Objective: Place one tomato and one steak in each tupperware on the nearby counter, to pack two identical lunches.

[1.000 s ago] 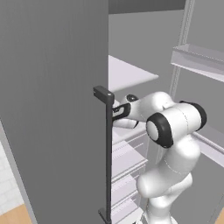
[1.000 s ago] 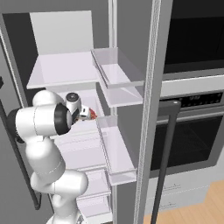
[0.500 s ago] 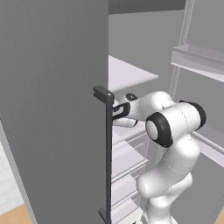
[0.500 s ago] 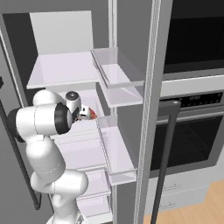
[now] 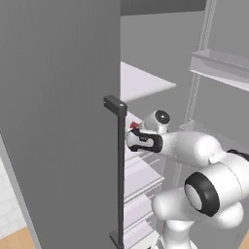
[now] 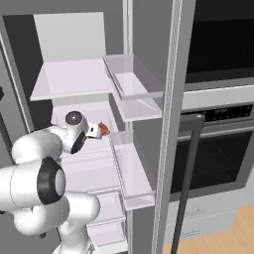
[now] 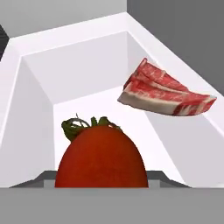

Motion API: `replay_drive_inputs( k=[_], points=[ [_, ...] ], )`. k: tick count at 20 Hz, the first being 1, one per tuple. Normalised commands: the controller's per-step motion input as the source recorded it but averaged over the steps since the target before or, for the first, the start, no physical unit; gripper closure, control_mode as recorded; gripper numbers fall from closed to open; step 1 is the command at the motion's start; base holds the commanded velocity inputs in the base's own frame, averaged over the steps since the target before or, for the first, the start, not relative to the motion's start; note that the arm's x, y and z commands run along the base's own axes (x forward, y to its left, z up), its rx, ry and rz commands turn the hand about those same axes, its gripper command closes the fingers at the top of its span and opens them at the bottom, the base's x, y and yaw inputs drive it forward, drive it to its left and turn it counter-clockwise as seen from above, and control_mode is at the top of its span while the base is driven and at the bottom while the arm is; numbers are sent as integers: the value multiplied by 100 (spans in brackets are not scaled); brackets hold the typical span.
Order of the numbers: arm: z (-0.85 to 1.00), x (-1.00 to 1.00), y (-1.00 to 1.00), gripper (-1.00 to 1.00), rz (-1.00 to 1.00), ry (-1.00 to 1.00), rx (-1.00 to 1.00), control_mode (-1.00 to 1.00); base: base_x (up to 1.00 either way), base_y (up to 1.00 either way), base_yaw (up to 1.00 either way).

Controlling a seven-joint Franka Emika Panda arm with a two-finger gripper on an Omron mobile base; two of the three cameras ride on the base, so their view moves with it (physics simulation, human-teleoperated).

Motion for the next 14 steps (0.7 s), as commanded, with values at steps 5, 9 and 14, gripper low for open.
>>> replay_drive_inputs(
  k=[5, 9, 14],
  points=[
    [100, -96, -6, 100, -22, -17, 2, -100, 0, 0, 0],
    [100, -100, -11, 100, -22, -2, 3, -100, 0, 0, 0],
    [100, -100, -20, 100, -16, 7, 3, -100, 0, 0, 0]
  ],
)
